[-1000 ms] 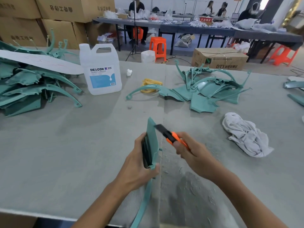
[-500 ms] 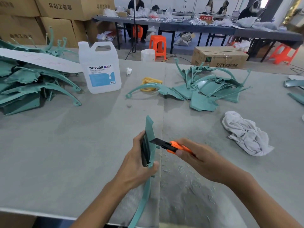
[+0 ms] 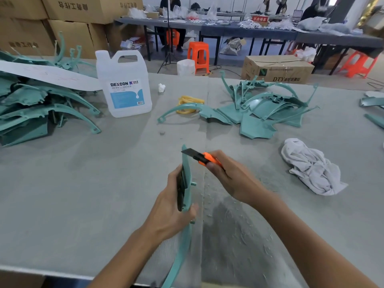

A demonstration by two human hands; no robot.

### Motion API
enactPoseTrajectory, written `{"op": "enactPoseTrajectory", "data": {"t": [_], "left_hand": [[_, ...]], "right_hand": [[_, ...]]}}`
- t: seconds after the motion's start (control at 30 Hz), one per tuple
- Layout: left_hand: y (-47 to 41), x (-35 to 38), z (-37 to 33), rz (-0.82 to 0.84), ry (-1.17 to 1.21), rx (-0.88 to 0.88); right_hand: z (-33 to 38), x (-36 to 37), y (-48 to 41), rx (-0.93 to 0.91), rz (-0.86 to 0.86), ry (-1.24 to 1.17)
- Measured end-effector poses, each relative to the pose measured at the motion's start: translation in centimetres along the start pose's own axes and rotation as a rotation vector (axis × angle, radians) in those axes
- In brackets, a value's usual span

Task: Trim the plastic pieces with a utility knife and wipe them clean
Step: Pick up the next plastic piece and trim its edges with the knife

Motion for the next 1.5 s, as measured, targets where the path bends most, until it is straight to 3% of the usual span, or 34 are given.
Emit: {"op": "enactPoseTrajectory", "data": {"t": [0.07, 0.13, 0.23, 0.37, 0.47, 0.6, 0.7, 0.8, 1.0, 1.07, 1.23, 1.4, 1.5], "left_hand": [[0.1, 0.2, -0.2, 0.024, -0.020, 0.017], [0.1, 0.4, -0.5, 0.036, -0.056, 0.049], [-0.1, 0.2, -1.1, 0.029, -0.076, 0.044], [-0.5, -1.1, -2.6, 0.083, -0.216, 0.105], [-1.4, -3.4, -3.7, 0.143, -0.519, 0.187], [-1.8, -8.6, -4.9, 0.362, -0.698, 0.057], [-1.0, -10.2, -5.9, 0.284, -0.677, 0.023], [-0.9, -7.0, -7.3, 0.179, -0.545, 0.088], [-2.6, -2.3, -5.3, -0.055, -0.303, 0.003], [-3.0, -2.3, -4.5, -0.094, -0.284, 0.012], [-4.0, -2.2, -3.1, -0.159, -0.288, 0.054], [-5.4, -2.5, -2.5, -0.100, -0.255, 0.008], [-5.6, -2.9, -2.6, -0.082, -0.236, -0.006]], "right_hand": [[0.5, 0.8, -0.8, 0.057, -0.108, -0.114], [1.6, 1.4, -1.5, 0.169, -0.219, -0.420], [3.0, 1.1, -2.1, 0.303, -0.213, -0.701], [3.5, -0.2, -1.7, 0.376, -0.132, -0.744], [3.8, -1.8, -1.3, 0.314, -0.296, -0.780], [3.9, -3.4, -0.6, 0.290, -0.451, -0.823], [3.7, -3.2, -0.3, 0.391, -0.486, -0.934], [3.9, -1.8, -0.3, 0.473, -0.480, -1.019], [4.6, -0.5, 0.2, 0.449, -0.455, -1.082], [4.6, -1.0, 0.6, 0.468, -0.422, -1.017], [3.7, -1.5, 2.9, 0.402, -0.441, -0.542], [3.0, -1.4, 4.9, 0.308, -0.321, -0.164], [3.2, -1.5, 4.9, 0.257, -0.296, -0.060]]}}
Point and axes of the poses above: each hand's wrist, its own y-axis away from the middle knuckle, its own x-axis out of the palm, z = x × y, the point moved 1 cm from there along -y, towards the middle knuckle, and after that the axes turned 13 degrees about -y, right-handed, at the moved point
